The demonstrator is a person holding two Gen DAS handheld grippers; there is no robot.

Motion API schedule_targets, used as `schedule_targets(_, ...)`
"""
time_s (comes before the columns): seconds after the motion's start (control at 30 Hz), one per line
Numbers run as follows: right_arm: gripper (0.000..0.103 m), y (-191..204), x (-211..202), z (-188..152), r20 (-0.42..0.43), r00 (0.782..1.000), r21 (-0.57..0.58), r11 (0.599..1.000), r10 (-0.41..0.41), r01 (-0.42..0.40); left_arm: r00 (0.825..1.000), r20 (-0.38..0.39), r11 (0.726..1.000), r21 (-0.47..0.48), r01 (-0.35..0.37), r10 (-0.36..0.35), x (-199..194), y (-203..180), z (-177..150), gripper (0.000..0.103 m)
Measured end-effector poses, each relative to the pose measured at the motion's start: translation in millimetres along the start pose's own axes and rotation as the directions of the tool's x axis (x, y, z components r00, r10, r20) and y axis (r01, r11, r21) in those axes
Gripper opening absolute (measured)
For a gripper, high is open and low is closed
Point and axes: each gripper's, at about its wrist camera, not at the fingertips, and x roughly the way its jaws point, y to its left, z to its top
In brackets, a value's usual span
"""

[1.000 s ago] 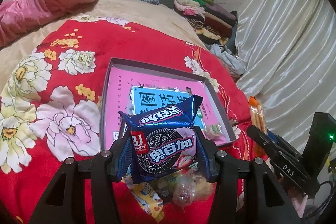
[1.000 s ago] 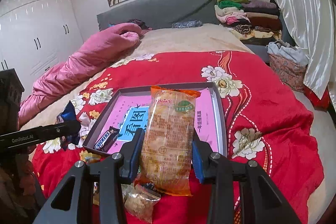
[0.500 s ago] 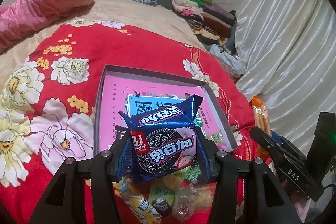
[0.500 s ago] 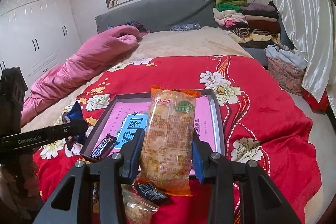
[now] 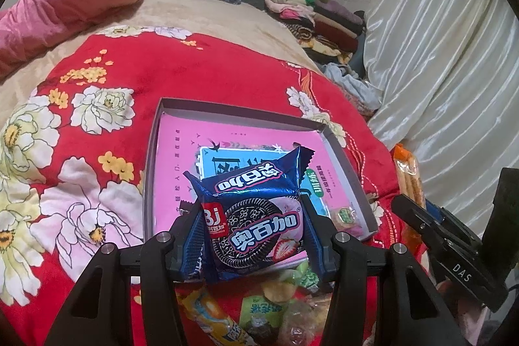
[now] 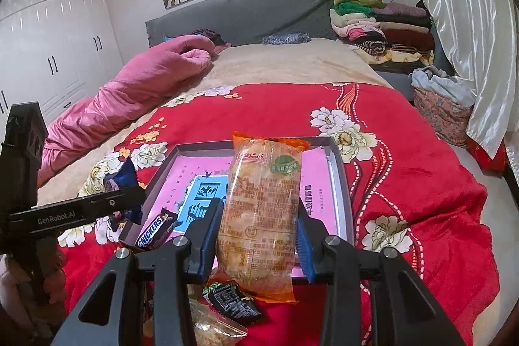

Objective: Organize snacks

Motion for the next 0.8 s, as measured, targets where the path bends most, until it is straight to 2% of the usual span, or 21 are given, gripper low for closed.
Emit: schedule_targets(0.8,0.042,-2.3,35.0,1.1,-0.047,0.999,0.014,1.0,0.008,-0.007,0.998,-0.057,0.999,0.031,-0.006,0.008,38.8,0.9,-5.0,0.055)
